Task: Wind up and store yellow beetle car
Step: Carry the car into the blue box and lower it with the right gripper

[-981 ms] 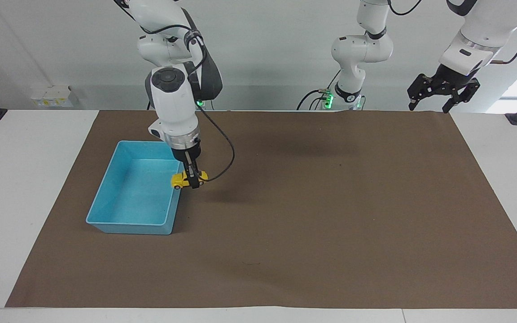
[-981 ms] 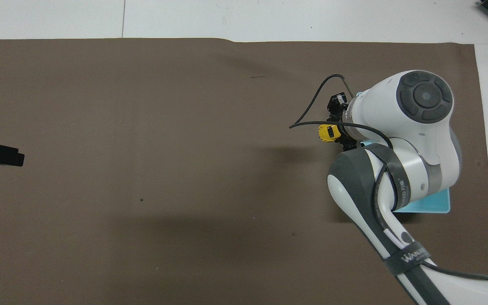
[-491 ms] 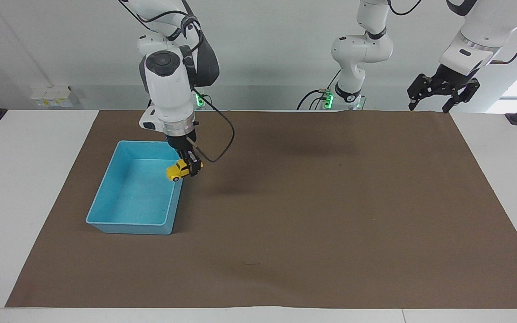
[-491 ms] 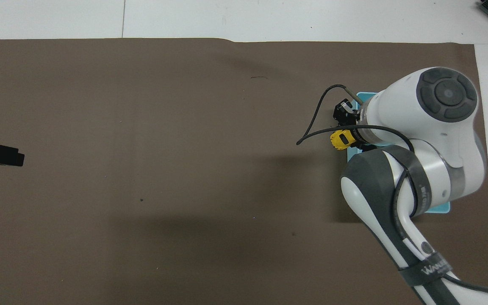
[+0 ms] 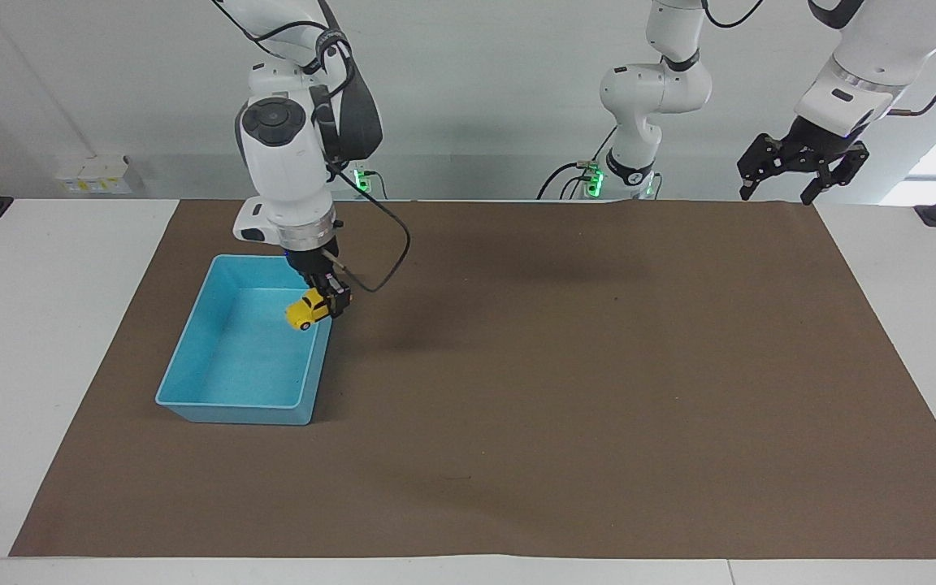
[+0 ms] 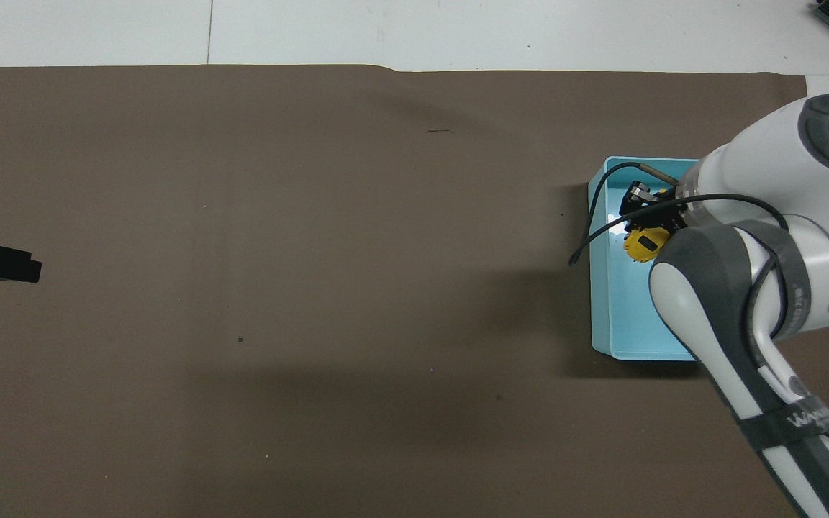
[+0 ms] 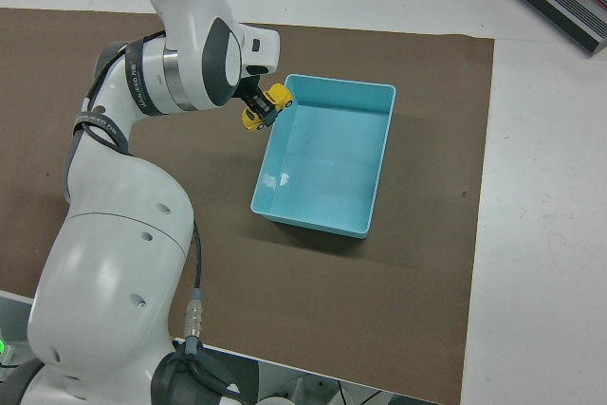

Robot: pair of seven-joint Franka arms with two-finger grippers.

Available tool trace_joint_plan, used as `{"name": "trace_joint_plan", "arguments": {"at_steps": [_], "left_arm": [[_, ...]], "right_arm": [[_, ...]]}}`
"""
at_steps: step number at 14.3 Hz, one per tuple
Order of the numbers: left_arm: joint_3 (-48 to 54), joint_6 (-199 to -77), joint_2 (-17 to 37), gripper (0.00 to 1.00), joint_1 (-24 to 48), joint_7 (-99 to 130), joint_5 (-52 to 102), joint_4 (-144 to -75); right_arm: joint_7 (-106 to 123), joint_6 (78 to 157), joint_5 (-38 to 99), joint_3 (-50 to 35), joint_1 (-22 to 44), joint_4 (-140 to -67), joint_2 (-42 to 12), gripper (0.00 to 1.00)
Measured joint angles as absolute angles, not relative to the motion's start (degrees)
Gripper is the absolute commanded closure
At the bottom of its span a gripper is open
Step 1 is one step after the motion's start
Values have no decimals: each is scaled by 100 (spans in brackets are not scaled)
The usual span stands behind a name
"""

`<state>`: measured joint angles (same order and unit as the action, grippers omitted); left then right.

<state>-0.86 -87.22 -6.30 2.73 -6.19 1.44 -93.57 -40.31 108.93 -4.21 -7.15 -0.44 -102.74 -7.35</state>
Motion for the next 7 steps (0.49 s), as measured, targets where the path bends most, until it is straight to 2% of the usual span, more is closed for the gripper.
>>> {"name": "trace_joint_plan", "arguments": {"at_steps": [7], "left_arm": [[-86,-8721,-630,0,273,-619,144,-9357]], "right_arm": [[-1103,10851,-419,-692,-896,-10427,-716,100]]}}
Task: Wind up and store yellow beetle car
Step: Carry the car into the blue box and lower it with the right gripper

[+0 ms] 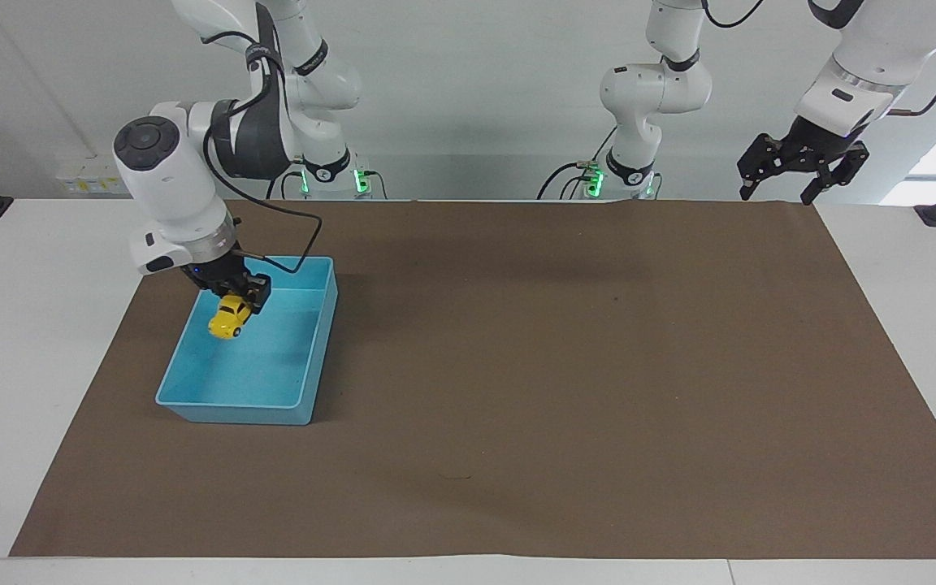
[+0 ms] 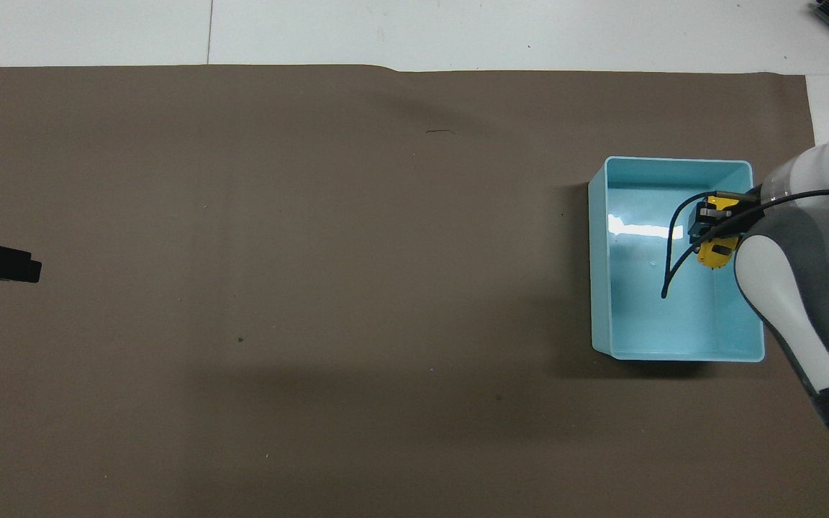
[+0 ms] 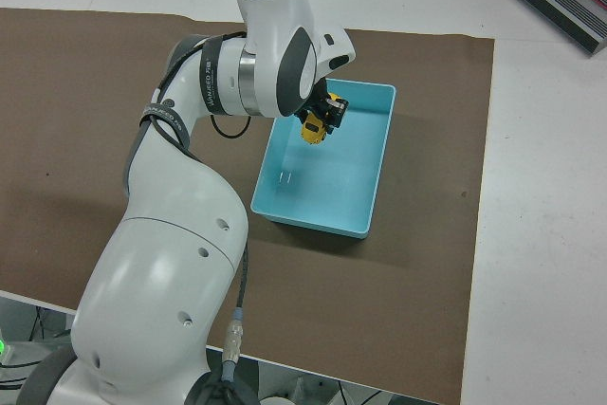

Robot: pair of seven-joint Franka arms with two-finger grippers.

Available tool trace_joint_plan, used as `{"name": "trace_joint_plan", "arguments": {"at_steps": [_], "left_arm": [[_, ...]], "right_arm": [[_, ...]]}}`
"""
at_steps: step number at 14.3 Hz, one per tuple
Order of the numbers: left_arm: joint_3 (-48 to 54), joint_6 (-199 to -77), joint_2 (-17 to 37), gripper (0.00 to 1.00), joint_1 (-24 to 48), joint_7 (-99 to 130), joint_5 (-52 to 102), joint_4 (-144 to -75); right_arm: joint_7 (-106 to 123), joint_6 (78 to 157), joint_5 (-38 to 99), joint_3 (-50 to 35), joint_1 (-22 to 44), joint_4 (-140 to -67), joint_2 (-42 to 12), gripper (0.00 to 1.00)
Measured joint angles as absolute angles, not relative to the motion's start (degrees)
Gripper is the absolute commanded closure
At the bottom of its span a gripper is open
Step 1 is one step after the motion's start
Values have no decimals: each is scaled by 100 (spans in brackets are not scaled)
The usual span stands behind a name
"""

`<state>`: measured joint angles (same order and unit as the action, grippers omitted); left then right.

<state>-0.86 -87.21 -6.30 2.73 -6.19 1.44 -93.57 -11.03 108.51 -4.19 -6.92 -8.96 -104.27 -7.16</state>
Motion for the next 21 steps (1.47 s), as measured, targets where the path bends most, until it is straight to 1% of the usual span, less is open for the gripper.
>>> {"name": "trace_joint_plan", "arguments": {"at_steps": [4,7,12,14,21], "left_arm": [[-86,-8721,-630,0,273,-619,144,-9357],[-86,-8719,-630,0,273,-619,144,-9357],[-88,-8713,-630,0,273,-619,144,-9357],[-88,-8712,-630,0,273,-619,144,-9357],[-88,-8711,-630,0,273,-619,144,-9357]], "right_arm": [[-492,10860,-429,-711,-929,-10605,-607,100],[-302,11104,-429,-727,-913,-10862,-492,100],[-292,11820,-430,-745,-854,-11405,-484,100],[-292,12295,-430,-749,-818,-11697,-549,100],[-292,13477,-436,-739,-812,-12475,-757,100]]}}
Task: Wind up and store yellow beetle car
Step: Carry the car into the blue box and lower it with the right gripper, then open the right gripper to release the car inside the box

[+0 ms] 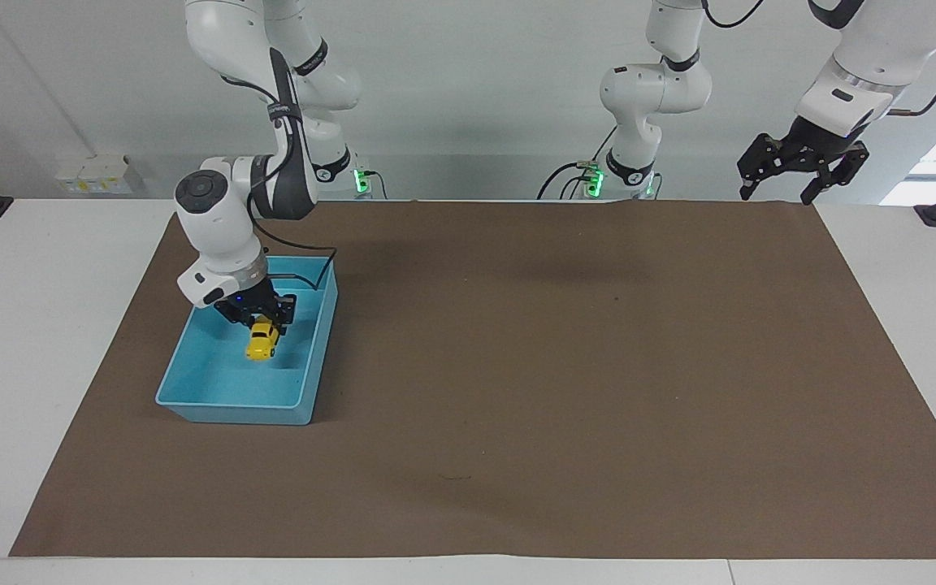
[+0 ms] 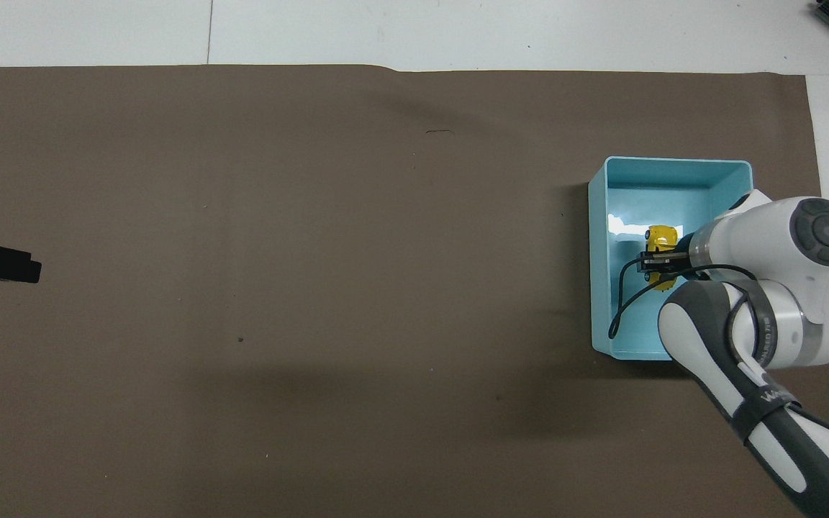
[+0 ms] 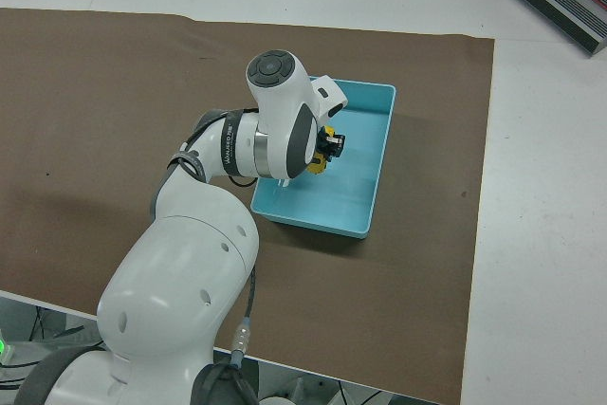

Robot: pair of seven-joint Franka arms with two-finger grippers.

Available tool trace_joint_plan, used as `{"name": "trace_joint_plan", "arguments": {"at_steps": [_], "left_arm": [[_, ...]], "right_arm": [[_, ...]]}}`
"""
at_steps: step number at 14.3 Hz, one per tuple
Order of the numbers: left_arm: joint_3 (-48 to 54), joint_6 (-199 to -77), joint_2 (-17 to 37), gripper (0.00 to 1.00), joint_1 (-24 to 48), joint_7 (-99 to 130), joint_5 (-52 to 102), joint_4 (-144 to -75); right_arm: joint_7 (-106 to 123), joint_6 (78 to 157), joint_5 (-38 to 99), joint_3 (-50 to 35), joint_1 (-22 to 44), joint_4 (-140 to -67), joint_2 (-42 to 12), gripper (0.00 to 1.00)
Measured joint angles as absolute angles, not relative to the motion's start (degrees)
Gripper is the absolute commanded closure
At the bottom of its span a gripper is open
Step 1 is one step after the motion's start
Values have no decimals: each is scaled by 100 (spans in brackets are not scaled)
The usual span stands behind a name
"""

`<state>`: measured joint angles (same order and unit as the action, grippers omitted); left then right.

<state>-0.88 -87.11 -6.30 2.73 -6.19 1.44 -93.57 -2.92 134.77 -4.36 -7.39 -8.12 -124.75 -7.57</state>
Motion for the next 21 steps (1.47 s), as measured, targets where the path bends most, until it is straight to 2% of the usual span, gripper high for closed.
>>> {"name": "trace_joint_plan", "arguments": {"at_steps": [5,6,8,9,10,17,21], "left_arm": [[-88,-8710,-630,0,273,-619,144,-9357],[-88,-8710,-631,0,273,-618,144,-9357],[-88,-8710,-630,0,273,-618,144,-9357],[-88,-8710,-631,0,273,-618,144,-9357],[-88,-8710,-631,0,273,-618,144,-9357],[-88,-8709,-631,0,273,-618,144,-9357],[-88,-8708,-631,0,273,-618,144,-9357]], "right_arm": [[-225,14122,-456,-723,-857,-12874,-909,100],[-178,14206,-457,-713,-866,-12945,-922,91],[-167,14235,-458,-701,-868,-12989,-924,60],[-167,14237,-458,-701,-868,-12986,-923,53],[-167,14239,-458,-701,-869,-12974,-918,1],[-167,14127,-459,-700,-871,-12851,-745,0],[-167,13454,-460,-709,-863,-12446,-631,0]]}}
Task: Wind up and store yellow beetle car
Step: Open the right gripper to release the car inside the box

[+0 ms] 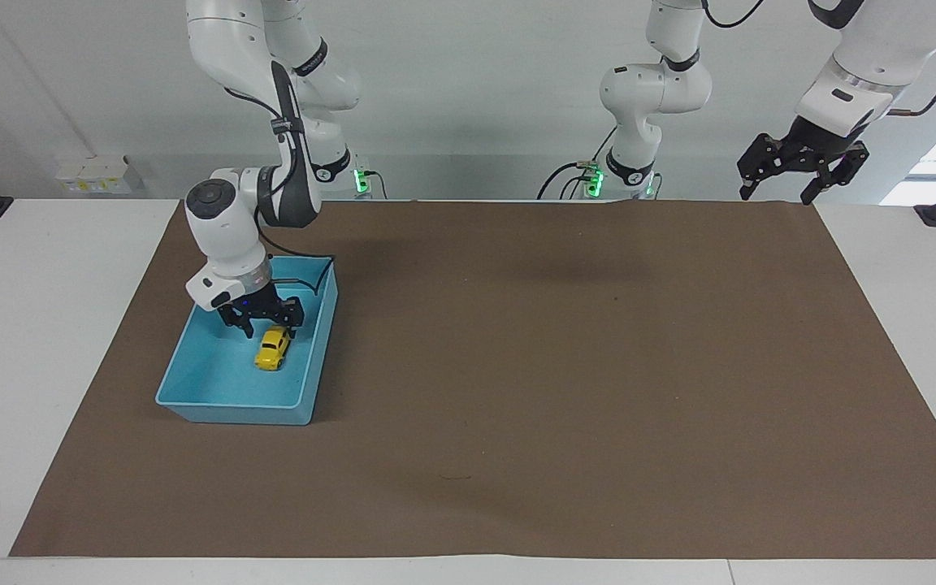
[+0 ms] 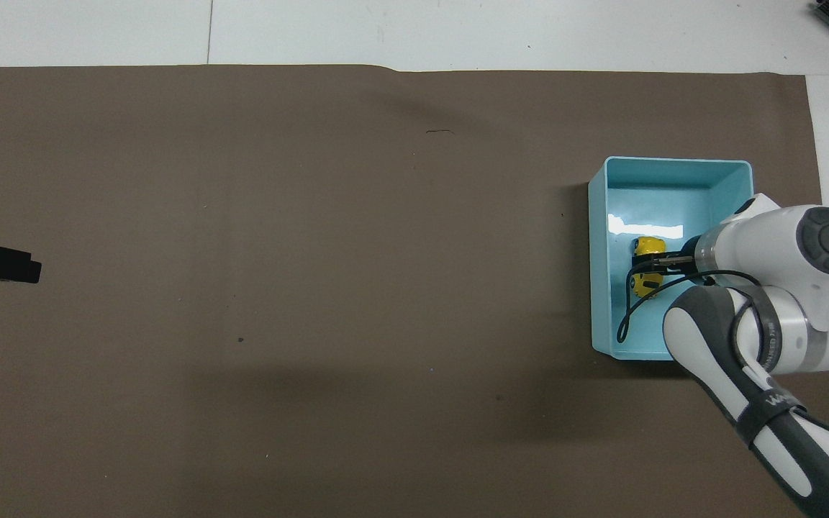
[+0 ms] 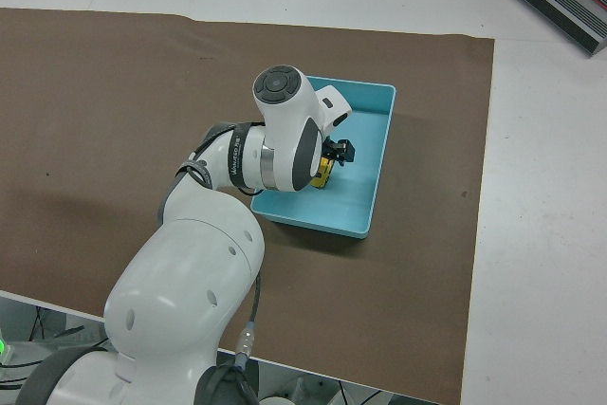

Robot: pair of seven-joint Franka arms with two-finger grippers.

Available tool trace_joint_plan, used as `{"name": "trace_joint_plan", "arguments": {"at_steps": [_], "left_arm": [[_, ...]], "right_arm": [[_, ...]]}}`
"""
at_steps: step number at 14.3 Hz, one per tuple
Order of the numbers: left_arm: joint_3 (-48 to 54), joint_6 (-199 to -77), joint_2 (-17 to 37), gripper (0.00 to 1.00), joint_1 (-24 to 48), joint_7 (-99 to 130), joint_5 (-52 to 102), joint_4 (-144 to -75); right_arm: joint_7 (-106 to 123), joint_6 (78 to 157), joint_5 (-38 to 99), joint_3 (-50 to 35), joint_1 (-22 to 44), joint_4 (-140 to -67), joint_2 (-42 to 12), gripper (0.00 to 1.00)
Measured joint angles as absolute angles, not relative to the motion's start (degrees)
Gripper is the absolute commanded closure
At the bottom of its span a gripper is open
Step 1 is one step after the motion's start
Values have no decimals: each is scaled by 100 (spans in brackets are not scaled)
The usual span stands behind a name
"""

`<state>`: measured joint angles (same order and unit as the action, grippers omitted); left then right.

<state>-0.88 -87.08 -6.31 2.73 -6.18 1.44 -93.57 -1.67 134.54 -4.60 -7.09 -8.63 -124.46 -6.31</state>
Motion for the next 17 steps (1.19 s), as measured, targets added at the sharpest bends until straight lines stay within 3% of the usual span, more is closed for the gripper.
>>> {"name": "trace_joint_plan", "arguments": {"at_steps": [17], "left_arm": [[-88,-8707,-631,0,273,-618,144,-9357]], "right_arm": [[-627,10691,-450,-859,-693,-10441,-332,0]]}}
